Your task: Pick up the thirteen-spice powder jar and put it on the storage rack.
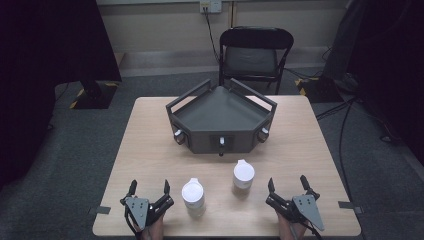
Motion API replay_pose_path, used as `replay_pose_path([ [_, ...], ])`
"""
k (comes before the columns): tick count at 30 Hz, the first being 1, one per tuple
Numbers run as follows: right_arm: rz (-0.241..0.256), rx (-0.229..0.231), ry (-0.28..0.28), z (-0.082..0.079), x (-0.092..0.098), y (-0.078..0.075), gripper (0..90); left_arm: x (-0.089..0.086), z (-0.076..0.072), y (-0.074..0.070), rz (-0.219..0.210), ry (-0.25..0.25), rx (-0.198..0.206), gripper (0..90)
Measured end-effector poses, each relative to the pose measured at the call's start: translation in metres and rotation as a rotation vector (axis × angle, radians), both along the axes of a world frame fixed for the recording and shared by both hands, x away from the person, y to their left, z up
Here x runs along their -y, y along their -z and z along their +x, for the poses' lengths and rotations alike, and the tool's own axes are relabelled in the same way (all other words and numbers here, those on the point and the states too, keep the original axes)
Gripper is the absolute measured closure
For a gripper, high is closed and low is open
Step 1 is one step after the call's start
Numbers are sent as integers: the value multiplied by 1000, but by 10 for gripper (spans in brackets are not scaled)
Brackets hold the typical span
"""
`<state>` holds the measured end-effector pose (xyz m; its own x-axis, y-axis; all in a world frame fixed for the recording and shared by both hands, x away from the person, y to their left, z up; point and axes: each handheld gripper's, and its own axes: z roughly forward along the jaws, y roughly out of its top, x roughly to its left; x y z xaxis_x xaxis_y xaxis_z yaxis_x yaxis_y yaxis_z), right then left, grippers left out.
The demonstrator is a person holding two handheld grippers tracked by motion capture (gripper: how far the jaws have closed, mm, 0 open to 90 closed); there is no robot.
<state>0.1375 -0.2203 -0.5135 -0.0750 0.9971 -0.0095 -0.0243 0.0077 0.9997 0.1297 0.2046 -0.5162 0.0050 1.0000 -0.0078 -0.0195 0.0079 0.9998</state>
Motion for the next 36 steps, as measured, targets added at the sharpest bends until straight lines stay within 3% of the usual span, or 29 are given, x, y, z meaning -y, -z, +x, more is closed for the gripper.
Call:
replay_pose_path([
  [18,1,2,-11,0,2,0,0,2,0,0,0,-10,0,0],
  [24,1,2,-9,-1,2,0,0,-2,0,0,-1,12,0,0],
  [32,-1,2,-13,0,2,0,0,-5,-2,-1,-48,10,20,0],
  [36,-1,2,-12,-1,2,0,0,-9,-4,-8,-64,36,26,0],
])
